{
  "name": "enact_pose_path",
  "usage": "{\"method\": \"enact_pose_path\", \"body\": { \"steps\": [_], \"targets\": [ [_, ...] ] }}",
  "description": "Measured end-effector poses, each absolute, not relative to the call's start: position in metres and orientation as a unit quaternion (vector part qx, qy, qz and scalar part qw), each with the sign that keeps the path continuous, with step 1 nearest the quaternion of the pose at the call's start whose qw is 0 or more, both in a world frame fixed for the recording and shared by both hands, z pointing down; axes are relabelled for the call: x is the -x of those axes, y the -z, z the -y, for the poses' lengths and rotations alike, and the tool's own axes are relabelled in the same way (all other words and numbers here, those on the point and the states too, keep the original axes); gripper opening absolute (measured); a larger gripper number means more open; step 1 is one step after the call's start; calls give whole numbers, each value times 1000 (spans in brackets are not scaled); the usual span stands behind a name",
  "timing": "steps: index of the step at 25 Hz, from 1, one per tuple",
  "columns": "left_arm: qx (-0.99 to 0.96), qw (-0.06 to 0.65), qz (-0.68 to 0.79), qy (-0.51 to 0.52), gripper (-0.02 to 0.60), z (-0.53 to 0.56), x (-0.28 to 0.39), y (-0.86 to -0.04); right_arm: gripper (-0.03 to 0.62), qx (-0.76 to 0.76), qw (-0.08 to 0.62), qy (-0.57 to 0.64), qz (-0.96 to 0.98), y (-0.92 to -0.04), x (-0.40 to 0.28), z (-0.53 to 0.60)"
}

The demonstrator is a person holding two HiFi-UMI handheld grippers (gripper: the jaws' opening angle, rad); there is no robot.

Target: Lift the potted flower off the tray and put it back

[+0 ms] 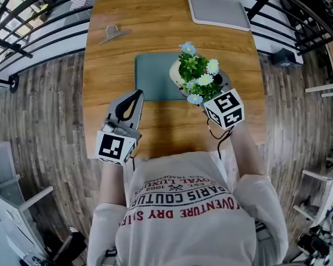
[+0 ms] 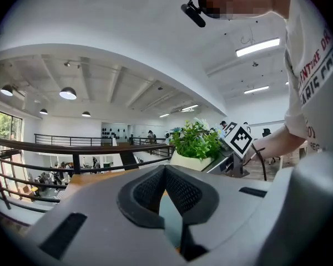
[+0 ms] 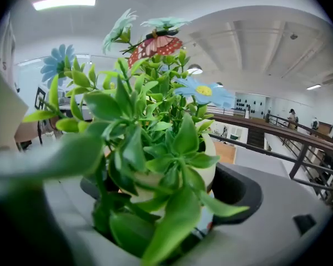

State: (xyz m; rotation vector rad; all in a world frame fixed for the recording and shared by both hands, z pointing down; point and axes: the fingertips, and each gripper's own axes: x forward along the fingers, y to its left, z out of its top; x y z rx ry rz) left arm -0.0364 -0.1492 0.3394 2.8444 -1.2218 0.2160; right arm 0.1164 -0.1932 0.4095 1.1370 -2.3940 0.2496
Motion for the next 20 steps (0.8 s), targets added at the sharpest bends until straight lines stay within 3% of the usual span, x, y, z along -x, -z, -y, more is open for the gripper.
{"method": "enact_pose_path", "body": {
  "steps": [20],
  "targets": [
    [-873,102,464,-108,12,193,37,-410,508,-199,333,-83,918,-564,-65,247]
  ]
}}
